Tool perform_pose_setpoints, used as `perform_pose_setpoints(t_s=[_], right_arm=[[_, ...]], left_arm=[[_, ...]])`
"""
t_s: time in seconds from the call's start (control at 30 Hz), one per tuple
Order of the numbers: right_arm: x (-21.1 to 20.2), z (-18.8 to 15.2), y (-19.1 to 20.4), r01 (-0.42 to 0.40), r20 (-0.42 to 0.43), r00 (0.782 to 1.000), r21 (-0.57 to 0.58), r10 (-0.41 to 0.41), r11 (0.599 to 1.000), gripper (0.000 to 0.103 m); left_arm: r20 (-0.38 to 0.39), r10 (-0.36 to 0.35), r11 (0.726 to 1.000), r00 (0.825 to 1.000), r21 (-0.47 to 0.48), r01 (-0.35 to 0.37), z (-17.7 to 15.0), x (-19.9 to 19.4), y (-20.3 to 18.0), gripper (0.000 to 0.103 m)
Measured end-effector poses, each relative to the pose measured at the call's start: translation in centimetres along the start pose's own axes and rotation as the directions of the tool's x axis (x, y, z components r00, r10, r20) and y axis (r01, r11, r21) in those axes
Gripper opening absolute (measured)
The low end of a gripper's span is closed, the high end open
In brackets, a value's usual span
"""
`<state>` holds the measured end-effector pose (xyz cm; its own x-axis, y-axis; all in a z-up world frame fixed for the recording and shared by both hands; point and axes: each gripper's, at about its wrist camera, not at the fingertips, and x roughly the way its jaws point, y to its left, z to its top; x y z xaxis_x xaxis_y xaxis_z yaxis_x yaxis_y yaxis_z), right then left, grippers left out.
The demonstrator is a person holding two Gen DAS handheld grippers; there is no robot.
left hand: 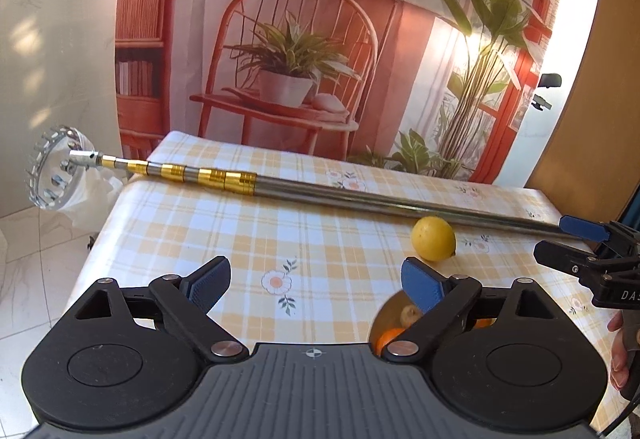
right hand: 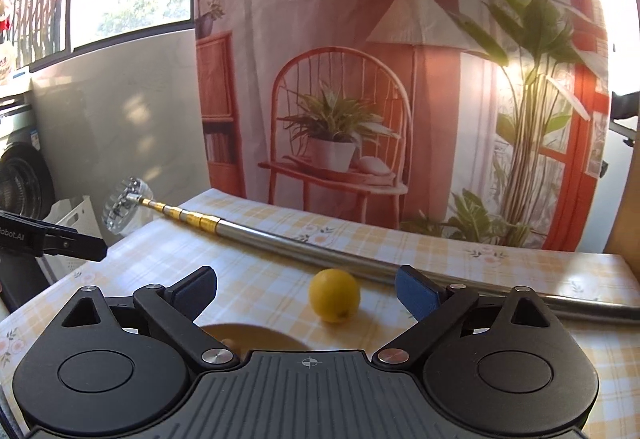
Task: Organize fruits
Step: 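Move the right tool to the last lemon by the pole and grasp it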
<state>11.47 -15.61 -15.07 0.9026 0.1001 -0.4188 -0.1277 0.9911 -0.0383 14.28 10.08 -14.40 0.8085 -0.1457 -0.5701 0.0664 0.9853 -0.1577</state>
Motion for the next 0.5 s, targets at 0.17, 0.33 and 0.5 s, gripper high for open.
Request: perform_pose_setpoints(t_s=[0.17, 0.33, 0.5], right_arm=[[0.9, 1.3, -2.5, 0.013, 0.021, 1.0, 0.059, -0.014, 0.998, 0.095], [3.2, 1.2, -3.4, 0.007, -0.033, 0.999, 0.046, -0.005, 0.999, 0.095], [5.8, 0.2, -2.3, -0.009, -0.113, 0.994, -0.032, 0.005, 0.999, 0.095]], left_arm=[[0.07, -0.002, 1.0, 0.998, 0.024, 0.001, 2.3, -0.4, -0.6, 0.096], [0.073, 0.012, 0.999, 0.997, 0.029, -0.014, 3.2, 0.7, -1.0, 0.096], [0.041, 0.021, 0.999, 0.999, 0.041, -0.023, 2.6, 2.2, -0.8, 0.096]])
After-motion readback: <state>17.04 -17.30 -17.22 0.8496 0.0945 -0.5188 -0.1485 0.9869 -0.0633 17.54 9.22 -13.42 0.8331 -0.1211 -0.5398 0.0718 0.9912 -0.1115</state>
